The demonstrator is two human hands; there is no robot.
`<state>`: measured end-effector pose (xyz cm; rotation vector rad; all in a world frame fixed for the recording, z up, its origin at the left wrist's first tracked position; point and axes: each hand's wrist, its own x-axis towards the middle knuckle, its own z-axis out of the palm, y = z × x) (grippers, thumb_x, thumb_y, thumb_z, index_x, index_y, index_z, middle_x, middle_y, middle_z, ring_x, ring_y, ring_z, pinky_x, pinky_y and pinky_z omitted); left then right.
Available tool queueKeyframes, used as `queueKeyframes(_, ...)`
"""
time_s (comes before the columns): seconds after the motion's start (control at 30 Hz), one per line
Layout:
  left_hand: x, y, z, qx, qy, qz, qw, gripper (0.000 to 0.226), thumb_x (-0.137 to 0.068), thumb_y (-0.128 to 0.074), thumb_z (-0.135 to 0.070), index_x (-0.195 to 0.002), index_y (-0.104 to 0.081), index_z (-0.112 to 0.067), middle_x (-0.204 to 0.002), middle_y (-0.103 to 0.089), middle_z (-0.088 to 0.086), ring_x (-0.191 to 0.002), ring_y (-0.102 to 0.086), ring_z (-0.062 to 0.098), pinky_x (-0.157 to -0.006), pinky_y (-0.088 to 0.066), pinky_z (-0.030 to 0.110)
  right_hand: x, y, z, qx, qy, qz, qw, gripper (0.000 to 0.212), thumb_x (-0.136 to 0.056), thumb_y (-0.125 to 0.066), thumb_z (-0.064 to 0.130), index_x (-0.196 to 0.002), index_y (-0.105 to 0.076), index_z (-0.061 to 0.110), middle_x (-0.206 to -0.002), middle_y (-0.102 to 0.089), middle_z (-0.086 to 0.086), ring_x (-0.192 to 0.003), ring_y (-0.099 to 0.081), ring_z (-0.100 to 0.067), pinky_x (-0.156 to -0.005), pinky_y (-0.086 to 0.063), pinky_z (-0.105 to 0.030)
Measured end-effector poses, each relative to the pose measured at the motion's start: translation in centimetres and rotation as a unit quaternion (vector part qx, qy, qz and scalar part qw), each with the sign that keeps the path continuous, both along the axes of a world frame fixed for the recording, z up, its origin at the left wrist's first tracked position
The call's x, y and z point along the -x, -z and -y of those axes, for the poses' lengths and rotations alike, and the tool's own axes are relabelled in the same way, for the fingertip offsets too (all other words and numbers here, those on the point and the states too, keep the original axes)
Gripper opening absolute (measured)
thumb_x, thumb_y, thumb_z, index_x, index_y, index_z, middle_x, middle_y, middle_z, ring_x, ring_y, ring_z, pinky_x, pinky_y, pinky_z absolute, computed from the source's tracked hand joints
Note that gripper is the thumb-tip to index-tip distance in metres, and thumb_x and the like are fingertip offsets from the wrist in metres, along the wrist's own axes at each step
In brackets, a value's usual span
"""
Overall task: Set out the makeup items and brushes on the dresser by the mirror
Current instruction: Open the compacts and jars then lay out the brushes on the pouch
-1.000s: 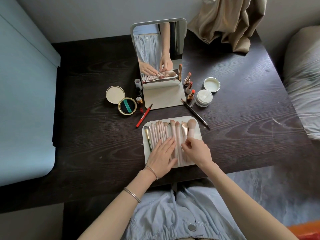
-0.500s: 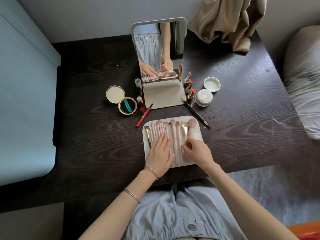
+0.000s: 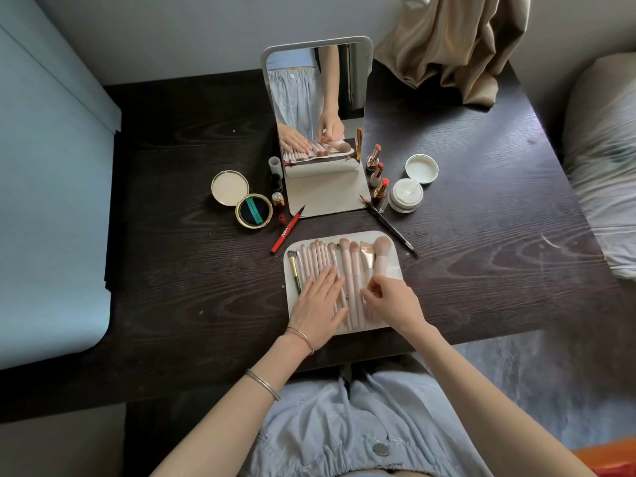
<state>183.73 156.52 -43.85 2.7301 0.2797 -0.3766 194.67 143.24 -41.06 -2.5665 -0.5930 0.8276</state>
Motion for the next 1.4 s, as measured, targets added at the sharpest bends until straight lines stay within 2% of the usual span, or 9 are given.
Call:
queueKeyframes(0.1, -0.2, -0.2, -0.1, 0.003, -0.005, 0.002, 1.000, 0.066, -0.091, -0.015, -0.049, -0.149, -0.015, -0.018, -0.158, -0.006, 0.002, -0.146, 0.003, 0.014, -0.115, 0.011, 0.029, 0.0, 0.0, 0.0, 0.001, 0.001, -0.002, 1.000, 0.021, -0.089, -0.056, 0.033, -0.080, -0.056, 0.014, -0.067, -0.055, 0.007, -0.066, -0.052, -0.014, -0.061, -0.040, -0.028)
queueKeyframes(0.23, -0.2, -0.5, -0.1, 0.002, -0.010, 0.014, 1.000, 0.076, -0.083, -0.003, -0.052, -0.149, -0.018, -0.016, -0.158, -0.009, 0.004, -0.146, 0.001, 0.015, -0.115, 0.010, 0.029, -0.1, 0.0, -0.1, 0.003, 0.001, -0.001, 1.000, 0.021, -0.090, -0.055, 0.033, -0.078, -0.053, 0.016, -0.068, -0.055, 0.007, -0.066, -0.051, -0.014, -0.055, -0.035, -0.025)
queueKeyframes(0.33, 0.1, -0.5, -0.3, -0.005, -0.040, 0.024, 0.999, 0.064, -0.095, -0.025, -0.047, -0.149, -0.016, -0.015, -0.158, -0.005, 0.007, -0.146, 0.003, 0.018, -0.115, 0.009, 0.029, 0.0, -0.1, -0.1, 0.001, 0.001, -0.004, 1.000, 0.021, -0.089, -0.056, 0.033, -0.077, -0.053, 0.016, -0.068, -0.055, 0.007, -0.065, -0.050, -0.014, -0.055, -0.035, -0.026)
queueKeyframes(0.4, 0.2, -0.6, -0.4, -0.006, -0.049, 0.015, 0.999, 0.065, -0.096, -0.034, -0.046, -0.150, -0.013, -0.016, -0.158, -0.001, 0.007, -0.146, 0.006, 0.018, -0.115, 0.011, 0.028, 0.0, -0.1, -0.1, 0.002, 0.000, -0.007, 1.000, 0.020, -0.089, -0.056, 0.033, -0.078, -0.053, 0.016, -0.069, -0.055, 0.007, -0.065, -0.051, -0.013, -0.058, -0.037, -0.027)
queueKeyframes(0.53, 0.0, -0.4, -0.5, -0.011, -0.033, 0.000, 0.999, 0.067, -0.096, -0.033, -0.048, -0.150, -0.008, -0.016, -0.159, 0.003, 0.005, -0.145, 0.010, 0.016, -0.115, 0.013, 0.028, -0.1, 0.0, -0.1, 0.002, 0.002, -0.009, 1.000, 0.020, -0.089, -0.056, 0.032, -0.076, -0.053, 0.016, -0.066, -0.054, 0.007, -0.065, -0.050, -0.014, -0.056, -0.035, -0.028)
queueKeyframes(0.77, -0.4, -0.4, -0.8, 0.003, -0.016, -0.004, 1.000, 0.065, -0.097, -0.037, -0.040, -0.150, -0.009, -0.016, -0.159, 0.001, 0.001, -0.146, 0.007, 0.013, -0.113, 0.012, 0.028, 0.0, 0.1, -0.1, 0.001, 0.003, -0.010, 1.000, 0.020, -0.088, -0.056, 0.031, -0.076, -0.054, 0.015, -0.063, -0.052, 0.008, -0.063, -0.049, -0.014, -0.056, -0.036, -0.028)
queueKeyframes(1.17, -0.2, -0.4, -1.0, -0.016, -0.008, 0.006, 1.000, 0.061, -0.097, -0.033, -0.040, -0.150, -0.011, -0.019, -0.159, -0.003, -0.001, -0.146, 0.004, 0.013, -0.116, 0.011, 0.032, -0.1, 0.4, -0.1, 0.005, 0.003, -0.009, 1.000, 0.020, -0.088, -0.056, 0.032, -0.080, -0.058, 0.014, -0.067, -0.055, 0.008, -0.067, -0.053, -0.014, -0.059, -0.039, -0.028)
queueKeyframes(1.3, 0.0, -0.2, -1.1, -0.002, -0.014, 0.019, 1.000, 0.064, -0.096, -0.036, -0.042, -0.150, -0.011, -0.019, -0.159, -0.004, -0.002, -0.146, 0.005, 0.012, -0.115, 0.012, 0.031, 0.0, 0.3, 0.0, 0.000, 0.002, 0.003, 1.000, 0.021, -0.089, -0.056, 0.034, -0.078, -0.055, 0.016, -0.065, -0.053, 0.009, -0.066, -0.052, -0.014, -0.056, -0.036, -0.027)
queueKeyframes(1.4, 0.4, -0.1, -1.0, 0.015, 0.006, 0.025, 1.000, 0.068, -0.095, -0.040, -0.045, -0.150, -0.011, -0.018, -0.158, -0.002, -0.002, -0.144, 0.008, 0.010, -0.116, 0.011, 0.032, 0.1, 0.1, 0.5, -0.017, 0.037, 0.021, 0.999, 0.020, -0.090, -0.056, 0.035, -0.078, -0.052, 0.020, -0.062, -0.050, 0.011, -0.063, -0.049, -0.011, -0.055, -0.032, -0.026)
